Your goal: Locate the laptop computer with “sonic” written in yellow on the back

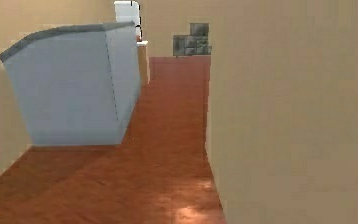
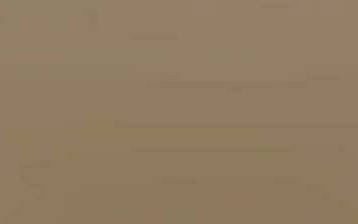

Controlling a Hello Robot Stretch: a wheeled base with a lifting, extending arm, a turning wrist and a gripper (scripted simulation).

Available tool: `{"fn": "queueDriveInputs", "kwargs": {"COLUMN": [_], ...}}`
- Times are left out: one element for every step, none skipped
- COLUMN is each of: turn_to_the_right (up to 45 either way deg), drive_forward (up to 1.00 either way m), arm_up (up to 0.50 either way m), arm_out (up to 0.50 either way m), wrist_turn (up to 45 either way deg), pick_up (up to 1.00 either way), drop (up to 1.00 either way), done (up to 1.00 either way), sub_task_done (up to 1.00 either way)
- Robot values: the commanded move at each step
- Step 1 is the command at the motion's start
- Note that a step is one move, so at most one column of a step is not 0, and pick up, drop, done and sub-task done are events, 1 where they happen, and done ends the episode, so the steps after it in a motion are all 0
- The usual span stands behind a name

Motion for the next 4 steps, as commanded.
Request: {"fn": "queueDriveInputs", "kwargs": {"turn_to_the_right": [0.0, 0.0, -9.0, 0.0], "drive_forward": [1.0, 1.0, 0.0, 0.25], "arm_up": [0.0, 0.0, 0.0, 0.0], "arm_out": [0.0, 0.0, 0.0, 0.0], "wrist_turn": [0.0, 0.0, 0.0, 0.0], "pick_up": [0.0, 0.0, 0.0, 0.0], "drop": [0.0, 0.0, 0.0, 0.0], "done": [0.0, 0.0, 0.0, 0.0], "sub_task_done": [0.0, 0.0, 0.0, 0.0]}}
